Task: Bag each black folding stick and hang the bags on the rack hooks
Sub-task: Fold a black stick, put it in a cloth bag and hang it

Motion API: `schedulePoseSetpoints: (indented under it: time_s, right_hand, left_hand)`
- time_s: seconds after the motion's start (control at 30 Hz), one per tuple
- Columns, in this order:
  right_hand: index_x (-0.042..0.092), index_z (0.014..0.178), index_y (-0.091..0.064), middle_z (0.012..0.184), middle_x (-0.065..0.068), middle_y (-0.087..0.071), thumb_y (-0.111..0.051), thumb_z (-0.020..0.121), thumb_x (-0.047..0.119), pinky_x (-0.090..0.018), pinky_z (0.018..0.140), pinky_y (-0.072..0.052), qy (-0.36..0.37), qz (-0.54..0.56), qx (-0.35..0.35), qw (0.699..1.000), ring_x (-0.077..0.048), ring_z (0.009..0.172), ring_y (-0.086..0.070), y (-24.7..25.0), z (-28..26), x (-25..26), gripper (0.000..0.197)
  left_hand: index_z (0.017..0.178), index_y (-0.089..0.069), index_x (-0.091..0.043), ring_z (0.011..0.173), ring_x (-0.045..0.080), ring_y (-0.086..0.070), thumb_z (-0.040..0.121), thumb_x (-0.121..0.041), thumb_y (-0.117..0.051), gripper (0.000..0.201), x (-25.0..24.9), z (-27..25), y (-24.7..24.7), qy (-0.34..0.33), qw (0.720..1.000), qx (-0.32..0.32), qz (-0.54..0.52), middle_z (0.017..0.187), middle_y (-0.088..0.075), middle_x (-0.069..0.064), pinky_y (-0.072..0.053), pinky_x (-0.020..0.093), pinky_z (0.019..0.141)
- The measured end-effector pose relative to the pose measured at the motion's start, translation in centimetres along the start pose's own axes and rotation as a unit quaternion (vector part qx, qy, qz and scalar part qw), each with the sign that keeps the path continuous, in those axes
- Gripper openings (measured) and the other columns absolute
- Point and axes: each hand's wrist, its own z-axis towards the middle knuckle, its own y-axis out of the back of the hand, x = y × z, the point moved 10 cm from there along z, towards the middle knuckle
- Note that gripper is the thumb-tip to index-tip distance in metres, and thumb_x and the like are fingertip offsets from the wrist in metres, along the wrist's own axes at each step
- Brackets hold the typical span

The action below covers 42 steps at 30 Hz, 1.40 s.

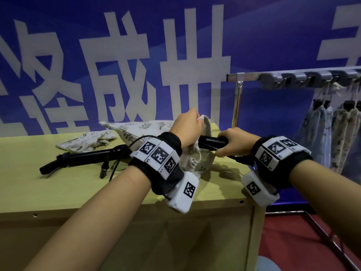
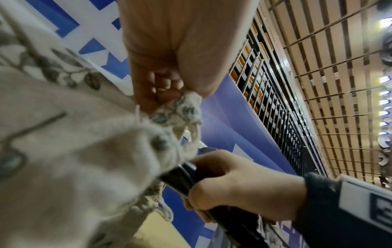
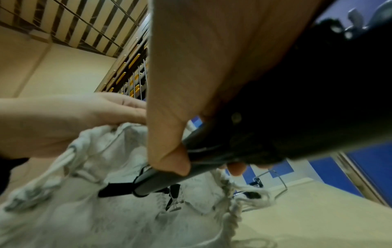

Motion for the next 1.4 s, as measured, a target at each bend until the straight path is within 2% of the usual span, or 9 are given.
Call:
schedulePoseSetpoints:
  time_s: [0.13, 0.3, 0.47, 0.63, 0.77, 0.9, 1.07, 1.27, 1.4]
  right_hand:
    - [0.01, 0.105, -0.061, 0.08, 0.0, -0.06, -0.068, 0.079, 0.024, -0.021, 0.053, -0.05, -0.014, -0.044, 0.039, 0.998, -0.013, 0.068, -0.058, -1.0, 0.3, -0.5, 0.03]
    - [0.018, 0.123, -0.056, 0.117, 0.0, -0.062, -0.062, 0.086, 0.028, -0.028, 0.089, -0.048, -0.021, -0.085, 0.065, 0.994, -0.018, 0.103, -0.058, -1.5, 0.6, -1.7, 0.039]
    - [0.018, 0.136, -0.042, 0.135, -0.004, -0.05, -0.057, 0.09, 0.038, -0.033, 0.102, -0.039, -0.087, -0.045, 0.064, 0.993, -0.021, 0.118, -0.05, -0.6, -1.0, -6.6, 0.053]
    - [0.013, 0.129, -0.046, 0.105, -0.007, -0.054, -0.047, 0.095, 0.041, -0.026, 0.064, -0.05, -0.189, 0.099, 0.098, 0.972, -0.019, 0.079, -0.057, -2.5, -3.8, -11.0, 0.044]
    - [0.009, 0.119, -0.052, 0.08, -0.004, -0.053, -0.045, 0.098, 0.033, -0.017, 0.046, -0.043, -0.179, 0.096, 0.079, 0.976, -0.013, 0.059, -0.051, -3.2, -3.6, -11.0, 0.033]
    - [0.002, 0.113, -0.055, 0.075, -0.009, -0.052, -0.05, 0.096, 0.024, -0.021, 0.046, -0.043, -0.164, 0.18, 0.049, 0.969, -0.016, 0.057, -0.051, -2.8, -3.3, -10.6, 0.027]
    - [0.0, 0.099, -0.057, 0.071, -0.014, -0.052, -0.049, 0.096, 0.021, -0.019, 0.038, -0.04, -0.127, 0.311, -0.009, 0.942, -0.015, 0.044, -0.048, -1.0, -3.9, -9.3, 0.023]
    - [0.001, 0.082, -0.057, 0.065, -0.016, -0.049, -0.052, 0.093, 0.013, -0.021, 0.036, -0.033, -0.06, 0.366, -0.1, 0.923, -0.018, 0.038, -0.044, 2.5, -4.7, -7.2, 0.018]
    - [-0.004, 0.09, -0.059, 0.069, -0.018, -0.05, -0.048, 0.093, 0.011, -0.024, 0.038, -0.032, -0.029, 0.409, -0.114, 0.905, -0.018, 0.038, -0.042, 3.4, -6.0, -7.0, 0.019]
  left_hand:
    - [0.097, -0.043, -0.011, 0.084, 0.022, -0.046, 0.1, -0.021, -0.037, 0.012, 2.5, 0.1, -1.5, 0.043, 0.998, 0.032, -0.035, 0.091, -0.05, 0.004, -0.033, 0.028, 0.066]
    - [0.098, -0.043, -0.012, 0.077, 0.021, -0.045, 0.098, -0.021, -0.04, 0.01, 4.3, 0.1, -2.6, 0.075, 0.995, 0.046, -0.051, 0.076, -0.045, -0.004, -0.03, 0.023, 0.052]
    - [0.104, -0.04, -0.012, 0.06, 0.012, -0.042, 0.091, -0.03, -0.054, 0.026, 4.5, -1.5, -4.9, 0.084, 0.984, 0.153, 0.041, 0.077, -0.046, -0.002, -0.032, 0.024, 0.049]
    - [0.078, -0.051, -0.013, 0.049, 0.012, -0.036, 0.09, -0.033, -0.054, 0.024, 3.9, -4.3, -7.1, 0.075, 0.918, 0.306, 0.24, 0.061, -0.041, -0.001, -0.028, 0.021, 0.043]
    - [0.099, -0.052, -0.004, 0.051, 0.011, -0.036, 0.096, -0.019, -0.043, 0.018, 2.7, -4.7, -8.1, 0.047, 0.897, 0.323, 0.299, 0.065, -0.042, 0.001, -0.029, 0.018, 0.044]
    - [0.117, -0.05, -0.006, 0.074, 0.022, -0.05, 0.101, -0.016, -0.03, 0.028, 0.3, -3.2, -7.4, -0.011, 0.932, 0.271, 0.24, 0.092, -0.056, 0.013, -0.036, 0.025, 0.063]
    - [0.091, -0.05, -0.005, 0.075, 0.015, -0.038, 0.103, -0.018, -0.027, 0.029, -3.6, -0.7, -3.8, -0.096, 0.98, 0.157, 0.071, 0.091, -0.046, 0.008, -0.03, 0.026, 0.068]
    - [0.111, -0.054, -0.014, 0.114, 0.017, -0.038, 0.099, -0.026, -0.042, 0.021, -9.0, -1.2, -4.5, -0.199, 0.968, 0.151, 0.004, 0.116, -0.041, -0.001, -0.034, 0.036, 0.1]
    - [0.127, -0.034, -0.02, 0.086, 0.013, -0.048, 0.08, -0.037, -0.068, 0.06, -10.3, -2.7, -6.8, -0.274, 0.934, 0.181, 0.142, 0.099, -0.046, -0.008, -0.038, 0.029, 0.08]
